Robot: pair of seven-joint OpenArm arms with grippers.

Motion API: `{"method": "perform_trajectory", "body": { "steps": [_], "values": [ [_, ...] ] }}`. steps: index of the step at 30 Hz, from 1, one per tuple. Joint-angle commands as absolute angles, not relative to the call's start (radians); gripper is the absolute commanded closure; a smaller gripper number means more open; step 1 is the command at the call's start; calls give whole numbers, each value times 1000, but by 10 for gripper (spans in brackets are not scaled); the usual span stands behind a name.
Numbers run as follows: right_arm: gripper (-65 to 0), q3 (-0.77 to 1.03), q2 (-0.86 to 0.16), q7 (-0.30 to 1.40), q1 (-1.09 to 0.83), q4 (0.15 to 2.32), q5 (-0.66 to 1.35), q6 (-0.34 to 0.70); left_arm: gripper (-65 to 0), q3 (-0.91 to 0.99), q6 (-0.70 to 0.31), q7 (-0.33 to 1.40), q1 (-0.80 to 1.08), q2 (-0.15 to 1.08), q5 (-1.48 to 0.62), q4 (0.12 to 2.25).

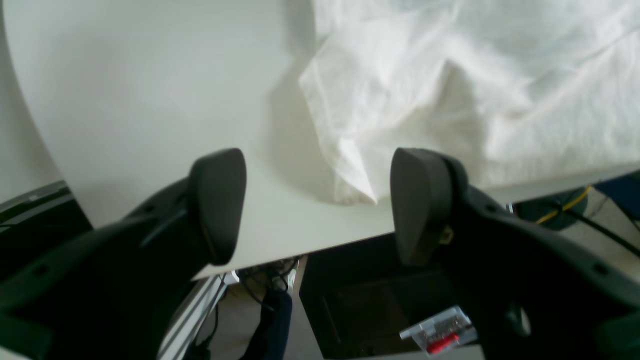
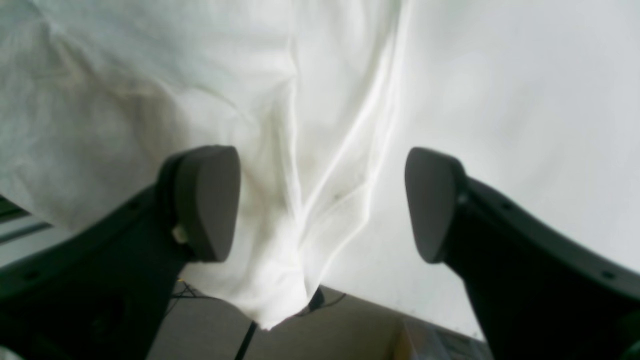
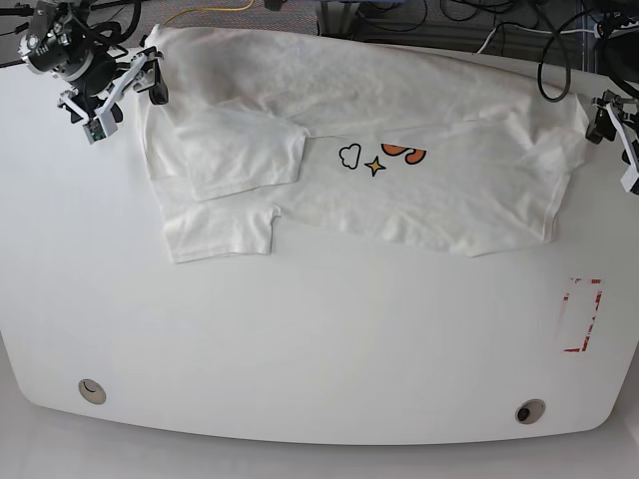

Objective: Fold the T-shirt properly
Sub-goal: 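Move the open right gripper inward over the shirt's sleeve area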

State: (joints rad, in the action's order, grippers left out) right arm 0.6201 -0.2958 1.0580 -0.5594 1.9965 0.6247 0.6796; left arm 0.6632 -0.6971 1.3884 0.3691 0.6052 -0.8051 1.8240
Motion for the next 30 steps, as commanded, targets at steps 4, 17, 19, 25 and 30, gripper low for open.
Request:
{"method": "perform_trajectory", "body": {
  "steps": [4,17,19,25,30],
  "values": [
    [-490,627,-280,1049,-526,2015,631,682,-421,697,-698,1376,357,630,-799,1834],
    [-490,625,-234,1047,-381,2006,619,677,-421,739,-698,1365,94,544,-625,1787],
    [-490,625,-231,1047,-348,1991,619,674,-421,737,-698,1346,44,507,-552,1771],
    [-488,625,-228,1047,-237,1929,619,671,-421,730,-698,1268,-76,415,-357,1724],
    [-488,625,-234,1047,-130,1825,591,671,-421,693,-698,1207,-154,366,-216,1684]
  ]
}}
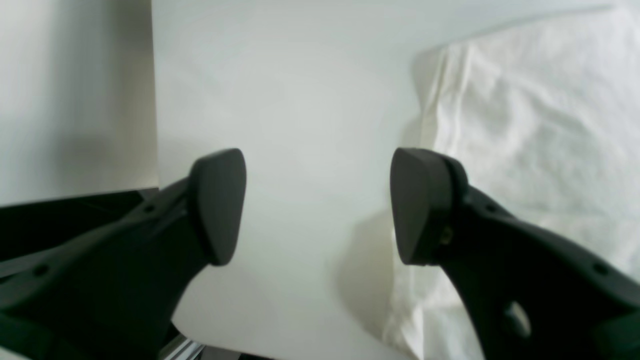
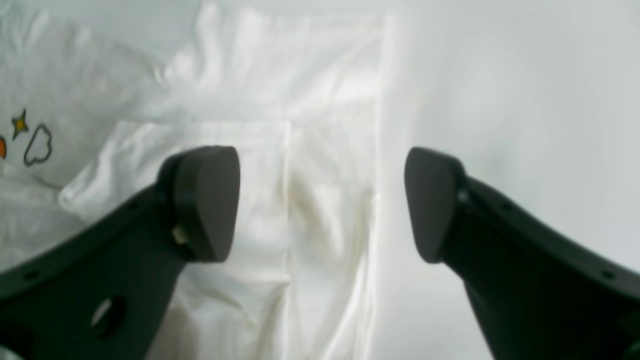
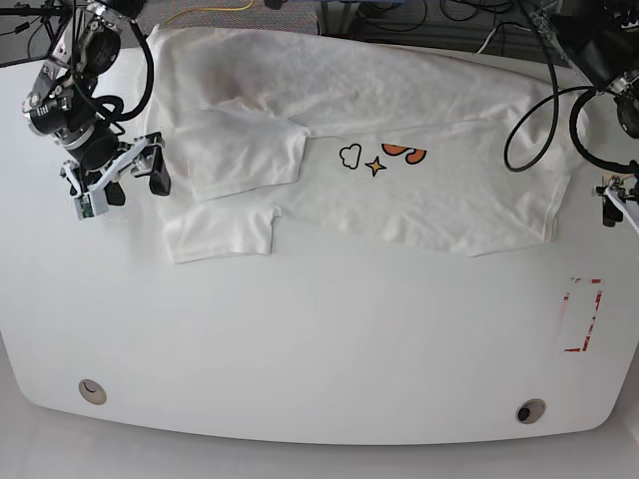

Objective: Fold the T-shirt properly
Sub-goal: 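Move the open right gripper inward over the shirt's sleeve area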

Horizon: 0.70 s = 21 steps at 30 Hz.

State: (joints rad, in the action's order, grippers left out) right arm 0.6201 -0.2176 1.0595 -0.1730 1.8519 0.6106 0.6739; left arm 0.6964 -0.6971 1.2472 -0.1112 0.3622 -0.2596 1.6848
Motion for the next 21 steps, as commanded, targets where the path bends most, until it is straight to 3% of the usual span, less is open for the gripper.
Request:
{"method": "perform_trajectory", "body": {
  "steps": [1,11,21],
  "values": [
    [-488,625,-236,1047,-105,1797,568,671,-421,691,-698,1199,-170,355,-188,1675],
    [-488,625,-228,1030,94,1593,308,698,-421,687,-698,1155,-193,335,-110,1662],
    [-488,625,-220,993,120,1465,220,698,-421,693,-698,1152,-165,341,-113,1662]
  ]
}}
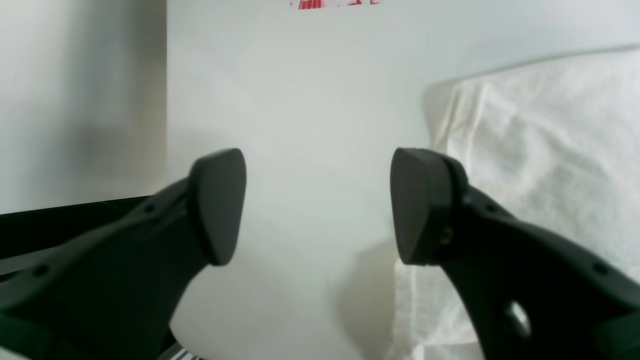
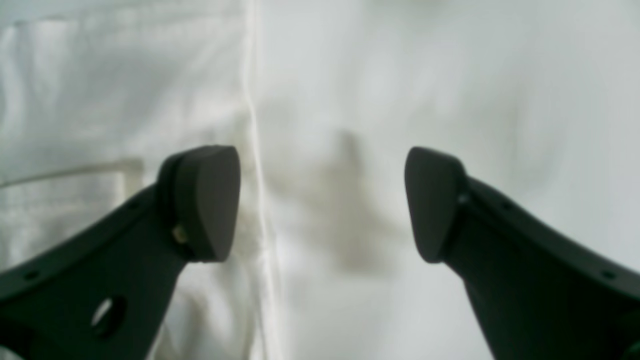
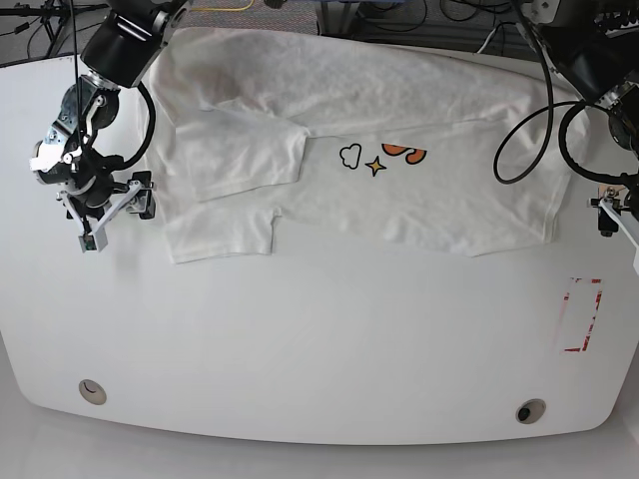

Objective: Fold the T-shirt properly
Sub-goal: 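Move the open right gripper inward over the shirt's sleeve area, then lower both grippers onto the shirt and close them on the fabric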

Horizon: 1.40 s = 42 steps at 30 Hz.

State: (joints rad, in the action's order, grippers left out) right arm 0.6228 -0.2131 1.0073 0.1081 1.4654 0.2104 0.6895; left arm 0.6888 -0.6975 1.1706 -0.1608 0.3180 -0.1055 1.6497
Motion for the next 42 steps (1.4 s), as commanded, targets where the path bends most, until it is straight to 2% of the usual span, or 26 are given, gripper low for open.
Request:
{"method": "perform_trajectory", "body": {
  "steps": [1,9,14,27,42],
  "values": [
    [-488,625,-213,993,119,1458,219,698,-421,693,-698,1152,-163,341,-113,1662],
    [-488,625,-180,992,59,1466,222,698,-421,693,-698,1152,-162,343,-113,1662],
    [-488,625,-124,992,58,1483,211,698,-421,693,-698,1152,-160,341,-113,1661],
    [-488,624,-87,975,88,1472,211,698,-421,691,-698,1152,-139,341,-113,1661],
    [-487,625,-117,883,191,1236,211,698,-421,693,-698,1150,-117,341,-113,1661]
  ]
}}
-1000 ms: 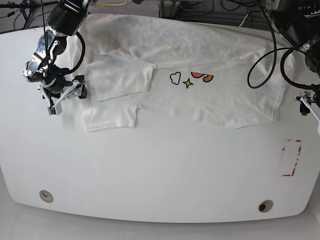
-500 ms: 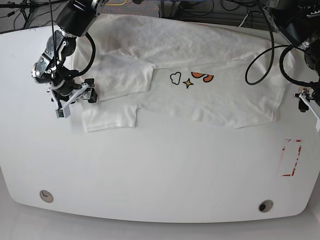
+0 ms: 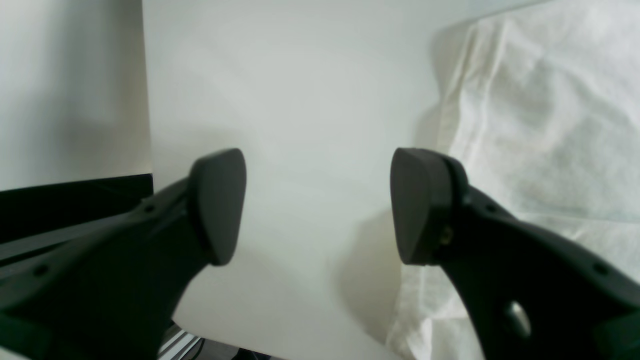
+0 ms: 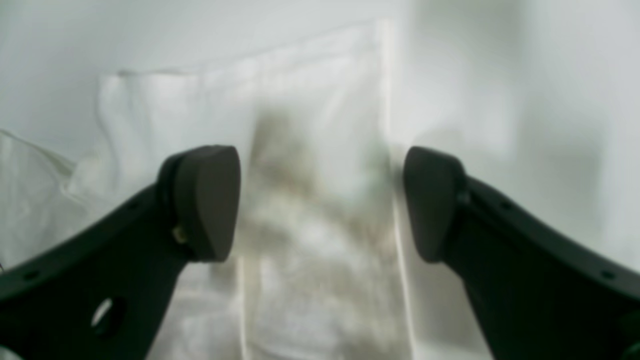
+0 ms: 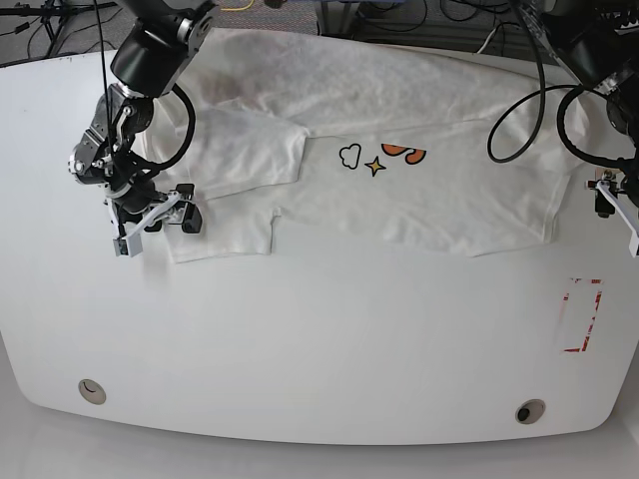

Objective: Fold the T-shirt properly
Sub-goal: 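Lower both grippers onto the shirt and close them on the fabric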

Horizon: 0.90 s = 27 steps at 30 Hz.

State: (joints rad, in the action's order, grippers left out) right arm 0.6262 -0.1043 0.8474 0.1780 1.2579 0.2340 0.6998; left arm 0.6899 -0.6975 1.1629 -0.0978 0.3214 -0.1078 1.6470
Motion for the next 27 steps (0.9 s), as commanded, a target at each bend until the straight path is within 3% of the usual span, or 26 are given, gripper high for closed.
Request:
{"method": "perform_trajectory", "body": {
  "steps": [1,5,11,16,24,27],
  "values": [
    [-487,625,-119,881,199,1228,211,698,-421,693,-698,1150,-117,341,-113,1661],
    [-447,625,-120,881,216,1224,211,698,-421,693,-698,1150,-102,341,-114,1661],
    [-265,618,-120,883,225,1224,211,698,-421,693,-698,1150,-99,341,-114,1661],
    [-157,555,-122,883,220,1224,211,698,-421,693,-698,1150,-99,341,-108,1659],
    [-125,493,-122,885,202,1225,211,698,-421,691,-698,1150,-111,341,-110,1578],
    [-79,493,-122,885,202,1225,211,698,-424,691,-698,1148,-148,343,-110,1535]
  ]
}}
